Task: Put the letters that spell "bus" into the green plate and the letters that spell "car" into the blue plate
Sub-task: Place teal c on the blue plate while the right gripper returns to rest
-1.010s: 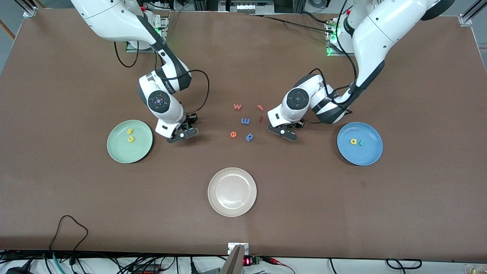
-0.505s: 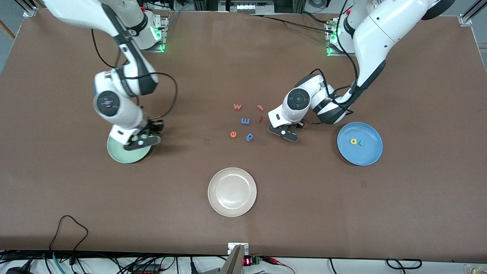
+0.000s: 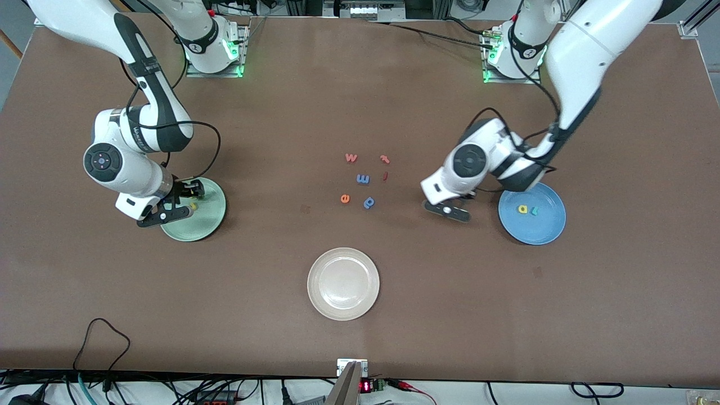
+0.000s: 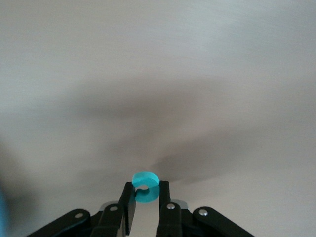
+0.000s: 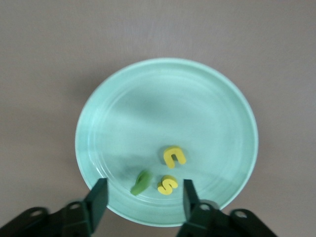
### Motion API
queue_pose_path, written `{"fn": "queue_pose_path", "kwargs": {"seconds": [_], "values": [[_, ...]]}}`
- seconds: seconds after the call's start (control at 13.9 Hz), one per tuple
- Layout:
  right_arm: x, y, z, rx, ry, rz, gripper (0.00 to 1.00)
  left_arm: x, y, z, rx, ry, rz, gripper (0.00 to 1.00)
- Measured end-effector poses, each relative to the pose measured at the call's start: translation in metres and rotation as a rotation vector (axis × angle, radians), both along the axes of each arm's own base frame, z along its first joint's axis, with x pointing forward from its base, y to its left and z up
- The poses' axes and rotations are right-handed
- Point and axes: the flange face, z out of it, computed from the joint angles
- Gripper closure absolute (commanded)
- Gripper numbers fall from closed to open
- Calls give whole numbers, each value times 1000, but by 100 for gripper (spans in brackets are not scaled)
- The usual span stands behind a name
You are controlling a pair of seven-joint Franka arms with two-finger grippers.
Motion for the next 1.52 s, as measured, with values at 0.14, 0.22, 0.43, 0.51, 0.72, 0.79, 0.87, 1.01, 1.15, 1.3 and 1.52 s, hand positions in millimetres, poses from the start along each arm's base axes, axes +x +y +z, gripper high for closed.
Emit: {"fn": "queue_pose_path", "kwargs": {"seconds": [0.14,0.22,0.43,0.51,0.72,0.79,0.87,1.01,1.15,1.3,1.52], "values": [[15,0,58,-11,-6,-7,0,27,73,14,-5,-3,-1,90],[23,-1,99,-17,-13,-13,0,35,106,16,-16,1,8,90],[31,-2,221,-20,-95,-29,0,43,168,14,-31,13,48,90],[29,-3,247,-20,-122,-31,0,42,172,12,-33,16,53,90],[13,-3,294,-14,-150,-46,0,36,161,4,-45,32,40,86],[9,-6,301,-16,-149,-60,0,36,157,2,-53,28,36,67],[5,-10,306,-19,-146,-76,0,37,156,0,-62,23,36,30],[1,-18,311,-24,-140,-95,0,38,156,-1,-68,17,38,0],[0,-20,311,-25,-135,-101,0,44,157,4,-70,2,43,0],[-1,-20,310,-26,-126,-104,0,53,159,16,-71,-27,50,0],[2,-24,303,-28,-113,-113,0,79,164,75,-53,-141,61,0]]}}
